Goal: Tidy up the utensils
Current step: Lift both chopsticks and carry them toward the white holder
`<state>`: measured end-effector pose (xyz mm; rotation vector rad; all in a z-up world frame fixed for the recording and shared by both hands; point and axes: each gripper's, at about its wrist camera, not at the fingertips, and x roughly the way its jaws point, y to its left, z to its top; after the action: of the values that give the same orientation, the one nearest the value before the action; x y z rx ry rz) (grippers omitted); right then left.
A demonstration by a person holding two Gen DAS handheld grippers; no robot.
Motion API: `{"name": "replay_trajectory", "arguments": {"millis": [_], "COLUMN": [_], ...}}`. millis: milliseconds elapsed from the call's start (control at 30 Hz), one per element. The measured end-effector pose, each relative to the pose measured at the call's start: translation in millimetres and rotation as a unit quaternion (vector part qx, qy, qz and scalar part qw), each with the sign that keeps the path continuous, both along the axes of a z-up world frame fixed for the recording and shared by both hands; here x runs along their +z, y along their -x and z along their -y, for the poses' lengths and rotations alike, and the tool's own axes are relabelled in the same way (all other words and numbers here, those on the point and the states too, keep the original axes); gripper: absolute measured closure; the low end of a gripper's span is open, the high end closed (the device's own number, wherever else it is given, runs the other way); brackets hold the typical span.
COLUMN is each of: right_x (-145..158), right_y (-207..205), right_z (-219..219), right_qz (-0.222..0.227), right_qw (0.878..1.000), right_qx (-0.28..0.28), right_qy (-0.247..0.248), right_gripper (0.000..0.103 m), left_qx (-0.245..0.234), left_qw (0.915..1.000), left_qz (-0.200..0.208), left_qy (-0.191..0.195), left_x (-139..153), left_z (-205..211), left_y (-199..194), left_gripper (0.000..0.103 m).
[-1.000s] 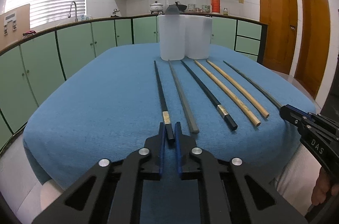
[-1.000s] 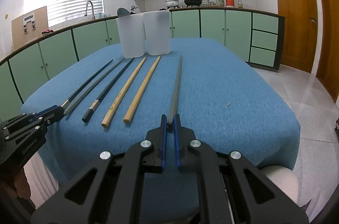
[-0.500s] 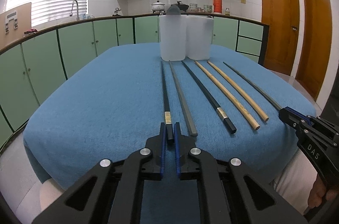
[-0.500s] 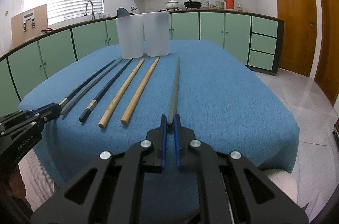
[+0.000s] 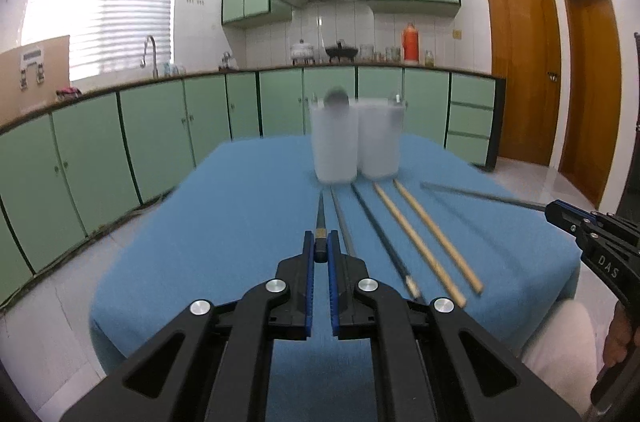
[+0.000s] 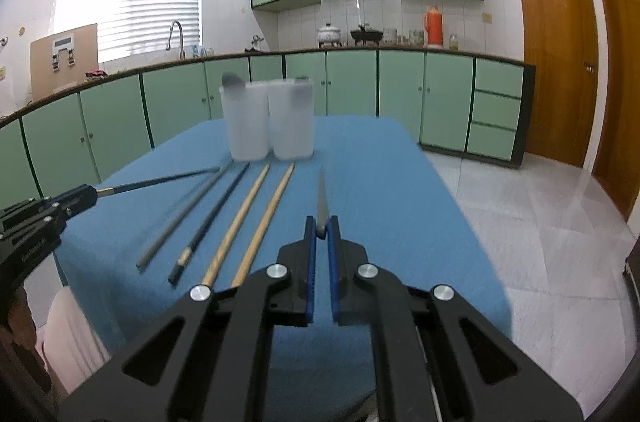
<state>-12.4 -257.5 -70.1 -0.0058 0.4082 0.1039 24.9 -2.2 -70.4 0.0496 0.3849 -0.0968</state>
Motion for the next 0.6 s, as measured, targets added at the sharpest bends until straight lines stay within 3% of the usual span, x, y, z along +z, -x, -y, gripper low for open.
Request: {"name": "replay_trajectory", "arguments": {"millis": [300, 600], "right_x": [56, 111], "right_y": [-16, -50], "right_z": [8, 12], "right_qz": [0.03, 0.03], "right_qw": [0.999, 0.998], "right_qx": [0.018, 0.049], "right_qy": [-0.003, -0.019], "right_gripper": [0.098, 0.098], "left_qx": [-0.014, -0.027], "left_qw": [0.9986, 0.9972], "left_qz": [0.05, 0.059], "left_qy": [0.009, 0.037], "left_x": [57, 99], "left_z": [-7, -15], "left_y": [-8, -42], "left_gripper": [0.097, 0.097]}}
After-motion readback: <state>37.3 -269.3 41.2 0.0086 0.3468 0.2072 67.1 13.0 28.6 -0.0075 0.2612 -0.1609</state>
